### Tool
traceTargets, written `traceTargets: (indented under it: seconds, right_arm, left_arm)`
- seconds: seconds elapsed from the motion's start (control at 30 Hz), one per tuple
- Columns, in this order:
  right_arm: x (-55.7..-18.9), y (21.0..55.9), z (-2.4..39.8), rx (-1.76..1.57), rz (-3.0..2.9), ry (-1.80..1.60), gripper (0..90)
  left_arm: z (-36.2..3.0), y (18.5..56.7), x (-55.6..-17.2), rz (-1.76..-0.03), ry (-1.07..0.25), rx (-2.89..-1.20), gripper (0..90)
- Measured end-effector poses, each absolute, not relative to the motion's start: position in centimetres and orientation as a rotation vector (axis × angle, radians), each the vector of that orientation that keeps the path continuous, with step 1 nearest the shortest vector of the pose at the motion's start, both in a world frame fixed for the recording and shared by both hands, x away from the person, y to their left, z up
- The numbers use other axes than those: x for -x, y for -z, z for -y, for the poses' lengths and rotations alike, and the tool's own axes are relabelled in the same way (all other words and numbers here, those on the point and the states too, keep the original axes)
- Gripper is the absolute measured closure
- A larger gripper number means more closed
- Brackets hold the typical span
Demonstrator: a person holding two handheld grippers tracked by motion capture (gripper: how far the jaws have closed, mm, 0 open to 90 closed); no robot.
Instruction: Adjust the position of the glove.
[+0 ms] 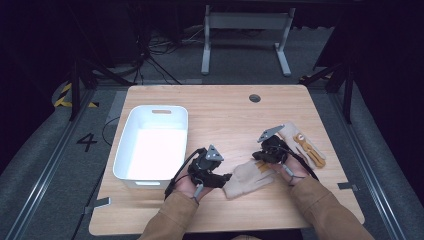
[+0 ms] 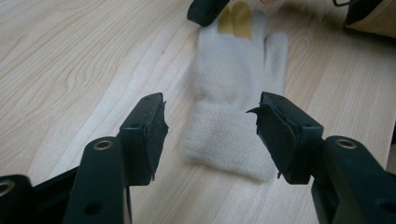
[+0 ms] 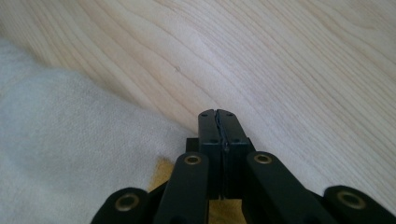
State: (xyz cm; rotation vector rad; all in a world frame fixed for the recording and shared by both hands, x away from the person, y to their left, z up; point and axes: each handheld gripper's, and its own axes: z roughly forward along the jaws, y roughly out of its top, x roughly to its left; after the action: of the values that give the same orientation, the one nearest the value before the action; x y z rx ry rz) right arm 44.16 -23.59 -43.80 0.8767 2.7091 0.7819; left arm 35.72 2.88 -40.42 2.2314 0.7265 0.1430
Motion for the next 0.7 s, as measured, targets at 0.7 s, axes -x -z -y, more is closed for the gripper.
traceTargets:
  seconds: [0.7]
  right_arm:
    - [-41.9,43.6,25.9,-0.890,-2.701,-0.742,89.4]
  left_arm:
    - [-1.5,39.6,-36.9,-0.714,-0.101,-2.174,41.3]
